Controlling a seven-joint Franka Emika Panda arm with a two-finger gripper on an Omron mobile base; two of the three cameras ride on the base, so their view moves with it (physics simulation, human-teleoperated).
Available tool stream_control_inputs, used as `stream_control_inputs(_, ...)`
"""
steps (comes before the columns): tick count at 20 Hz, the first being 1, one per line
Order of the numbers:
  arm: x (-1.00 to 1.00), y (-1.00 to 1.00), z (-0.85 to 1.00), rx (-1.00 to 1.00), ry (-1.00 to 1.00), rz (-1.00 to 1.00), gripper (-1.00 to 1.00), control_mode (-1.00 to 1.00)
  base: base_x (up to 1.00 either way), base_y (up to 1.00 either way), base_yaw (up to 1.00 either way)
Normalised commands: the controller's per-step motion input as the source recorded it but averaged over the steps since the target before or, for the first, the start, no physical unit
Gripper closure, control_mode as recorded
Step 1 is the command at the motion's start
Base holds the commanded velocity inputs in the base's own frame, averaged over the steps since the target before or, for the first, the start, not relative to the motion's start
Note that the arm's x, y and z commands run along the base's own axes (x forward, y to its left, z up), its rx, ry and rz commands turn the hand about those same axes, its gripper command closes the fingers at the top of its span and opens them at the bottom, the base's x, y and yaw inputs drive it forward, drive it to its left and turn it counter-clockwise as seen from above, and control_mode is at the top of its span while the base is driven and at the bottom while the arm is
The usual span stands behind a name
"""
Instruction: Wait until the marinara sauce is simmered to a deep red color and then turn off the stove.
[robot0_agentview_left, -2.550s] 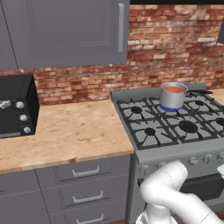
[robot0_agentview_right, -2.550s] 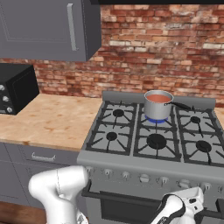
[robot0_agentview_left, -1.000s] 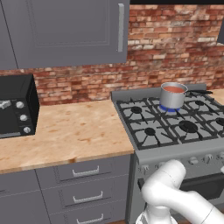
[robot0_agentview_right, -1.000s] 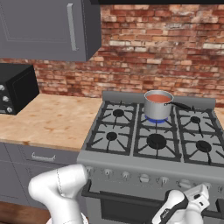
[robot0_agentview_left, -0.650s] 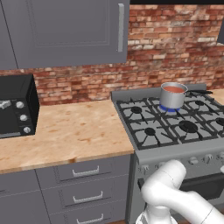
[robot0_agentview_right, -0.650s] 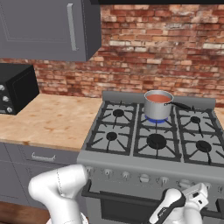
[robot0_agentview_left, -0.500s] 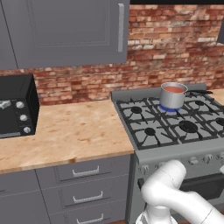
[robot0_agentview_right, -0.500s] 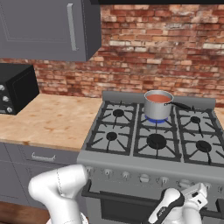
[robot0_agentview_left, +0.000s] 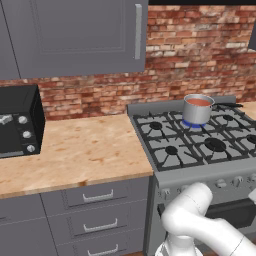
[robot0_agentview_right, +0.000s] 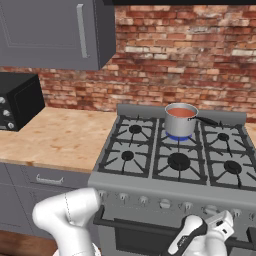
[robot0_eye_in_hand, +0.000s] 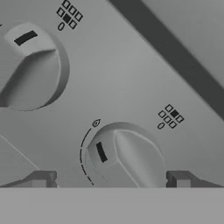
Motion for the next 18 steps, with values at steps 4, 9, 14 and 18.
stream_control_inputs(4,0.09,0.0,-0.02,0.0,-0.02,0.0,-1.0,-1.0,0.0,0.0,0.0)
stream_control_inputs(9,0.06,-0.01,0.0,0.0,-0.02,0.0,-1.0,-1.0,0.0,0.0,0.0)
stream_control_inputs(14,0.05,-0.03,0.0,0.0,-0.01,0.0,-1.0,-1.0,0.0,0.0,0.0)
stream_control_inputs(18,0.0,0.0,0.0,0.0,-0.03,0.0,-1.0,-1.0,0.0,0.0,0.0)
